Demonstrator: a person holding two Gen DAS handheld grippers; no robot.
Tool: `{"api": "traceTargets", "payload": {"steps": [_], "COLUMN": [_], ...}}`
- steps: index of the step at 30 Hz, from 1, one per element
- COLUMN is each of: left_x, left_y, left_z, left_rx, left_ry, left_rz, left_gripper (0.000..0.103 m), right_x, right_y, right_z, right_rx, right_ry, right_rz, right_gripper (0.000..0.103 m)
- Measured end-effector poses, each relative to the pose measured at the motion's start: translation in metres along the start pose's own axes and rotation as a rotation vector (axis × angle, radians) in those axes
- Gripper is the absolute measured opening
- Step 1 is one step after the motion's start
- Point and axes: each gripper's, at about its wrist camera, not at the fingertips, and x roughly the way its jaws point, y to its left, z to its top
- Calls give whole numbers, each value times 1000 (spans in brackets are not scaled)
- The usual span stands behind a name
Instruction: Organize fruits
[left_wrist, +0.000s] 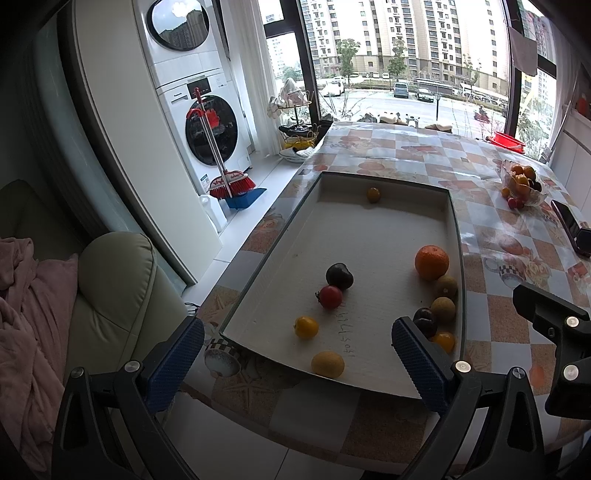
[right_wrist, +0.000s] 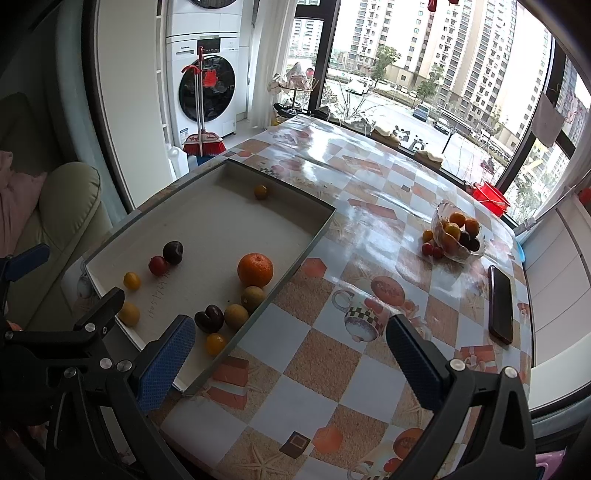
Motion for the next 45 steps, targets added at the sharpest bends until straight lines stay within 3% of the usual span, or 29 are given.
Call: {"api": "traceTargets", "payload": {"steps": [22,37,41,45], "left_x": [5,-3,-6,-3], "left_y": [-4,-42,-68,-110], "left_z": [1,6,11,16], "left_rx": [4,79,124,160], "left_ry": [8,14,20,68], "left_rz": [1,-9,-43,-156], "left_gripper": [102,102,102,102], "right_x": [0,2,3,10], "right_y": [-1,-43,-68,-116], "right_z": [-5,-23,-34,-63], "right_rx": [6,98,148,240], "right_ry": [4,0,4,35], "right_rz": [3,2,-5,-40], "right_gripper": [103,103,103,103]}}
